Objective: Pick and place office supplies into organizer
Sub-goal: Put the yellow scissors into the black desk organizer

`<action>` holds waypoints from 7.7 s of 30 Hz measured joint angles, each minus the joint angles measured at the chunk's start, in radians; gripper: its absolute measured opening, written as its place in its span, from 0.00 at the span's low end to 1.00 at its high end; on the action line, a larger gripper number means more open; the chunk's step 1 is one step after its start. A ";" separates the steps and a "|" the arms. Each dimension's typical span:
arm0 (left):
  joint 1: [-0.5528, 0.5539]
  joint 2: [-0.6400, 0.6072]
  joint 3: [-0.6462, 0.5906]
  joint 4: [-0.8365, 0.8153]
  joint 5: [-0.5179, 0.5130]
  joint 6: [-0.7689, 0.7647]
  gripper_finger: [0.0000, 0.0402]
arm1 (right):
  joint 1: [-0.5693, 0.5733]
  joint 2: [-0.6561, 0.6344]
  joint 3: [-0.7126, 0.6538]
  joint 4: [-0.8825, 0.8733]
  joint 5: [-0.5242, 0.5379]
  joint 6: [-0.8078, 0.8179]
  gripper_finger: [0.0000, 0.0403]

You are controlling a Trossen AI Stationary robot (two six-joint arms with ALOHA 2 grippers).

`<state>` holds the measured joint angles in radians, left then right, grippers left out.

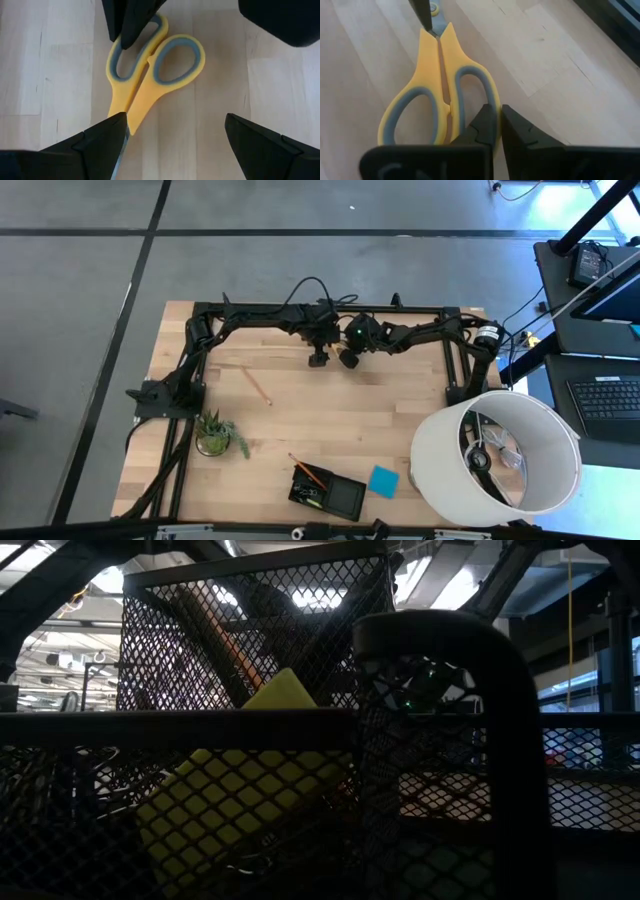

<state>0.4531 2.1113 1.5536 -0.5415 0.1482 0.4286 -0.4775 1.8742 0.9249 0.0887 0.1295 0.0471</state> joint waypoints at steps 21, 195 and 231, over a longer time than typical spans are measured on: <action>-0.022 0.000 -0.001 0.042 -0.070 -0.046 0.83 | 0.042 -0.002 0.002 0.013 0.004 0.000 0.05; -0.789 -0.437 -1.016 2.107 0.041 -0.331 0.06 | 0.191 -0.125 -0.174 0.012 0.051 0.260 0.05; -0.865 -0.278 -0.858 2.000 -0.288 -0.284 0.07 | 0.506 -0.124 -0.173 0.447 0.030 -0.056 0.05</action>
<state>-0.4114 1.8336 0.6960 1.4590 -0.1398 0.1444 0.0288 1.7504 0.7521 0.5358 0.1600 -0.0086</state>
